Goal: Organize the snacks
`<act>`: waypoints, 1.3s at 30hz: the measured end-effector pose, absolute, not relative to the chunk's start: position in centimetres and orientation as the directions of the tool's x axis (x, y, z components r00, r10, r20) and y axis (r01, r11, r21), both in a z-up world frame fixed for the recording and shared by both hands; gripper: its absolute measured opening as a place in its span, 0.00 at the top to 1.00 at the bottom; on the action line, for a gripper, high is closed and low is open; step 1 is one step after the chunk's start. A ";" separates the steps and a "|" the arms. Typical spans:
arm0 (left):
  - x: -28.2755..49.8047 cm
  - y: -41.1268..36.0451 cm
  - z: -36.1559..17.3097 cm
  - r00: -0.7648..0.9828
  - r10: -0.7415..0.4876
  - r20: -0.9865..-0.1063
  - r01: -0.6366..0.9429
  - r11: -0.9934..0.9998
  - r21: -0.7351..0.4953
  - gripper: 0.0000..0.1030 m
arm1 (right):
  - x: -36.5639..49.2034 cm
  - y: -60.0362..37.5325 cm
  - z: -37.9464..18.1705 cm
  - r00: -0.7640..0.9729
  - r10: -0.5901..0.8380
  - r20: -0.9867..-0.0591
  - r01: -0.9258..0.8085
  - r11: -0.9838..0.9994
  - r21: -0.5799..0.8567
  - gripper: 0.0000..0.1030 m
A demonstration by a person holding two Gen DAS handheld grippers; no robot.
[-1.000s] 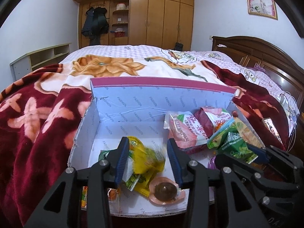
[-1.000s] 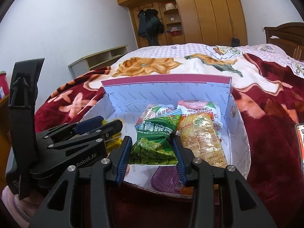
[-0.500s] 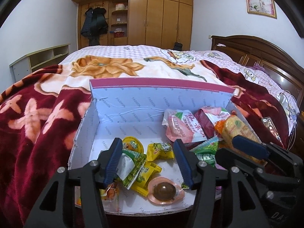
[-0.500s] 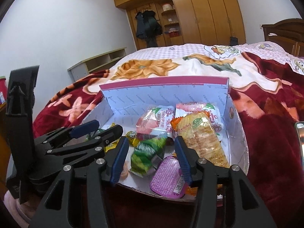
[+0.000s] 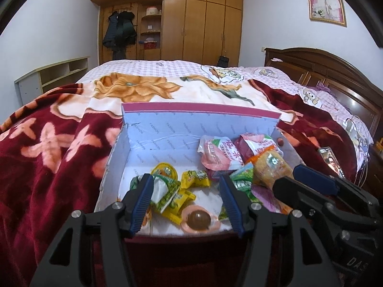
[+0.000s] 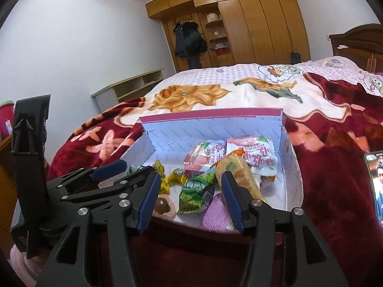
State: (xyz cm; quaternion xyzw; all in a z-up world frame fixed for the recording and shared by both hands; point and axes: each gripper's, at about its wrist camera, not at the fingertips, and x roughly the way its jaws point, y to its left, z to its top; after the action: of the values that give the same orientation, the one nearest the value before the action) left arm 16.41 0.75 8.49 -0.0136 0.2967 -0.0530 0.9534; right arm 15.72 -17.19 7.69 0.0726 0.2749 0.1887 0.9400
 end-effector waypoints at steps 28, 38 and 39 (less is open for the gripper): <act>12.7 0.1 7.7 0.788 -0.061 -0.613 0.041 0.998 -0.047 0.35 | 12.9 -18.2 5.8 0.754 0.338 -0.564 -0.231 0.939 0.255 0.43; 12.8 0.2 7.5 0.783 -0.048 -0.620 0.028 0.999 -0.043 0.35 | 12.9 -18.2 5.7 0.751 0.338 -0.567 -0.225 0.939 0.261 0.43; 12.9 0.2 7.5 0.782 -0.043 -0.622 0.024 0.999 -0.038 0.35 | 12.9 -18.2 5.7 0.751 0.338 -0.568 -0.225 0.939 0.260 0.43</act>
State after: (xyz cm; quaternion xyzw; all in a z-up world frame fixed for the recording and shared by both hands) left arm 12.86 0.17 7.47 -0.0142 0.3295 -0.0178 0.9439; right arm 12.88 -18.18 5.66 0.0879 0.3190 0.1511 0.9315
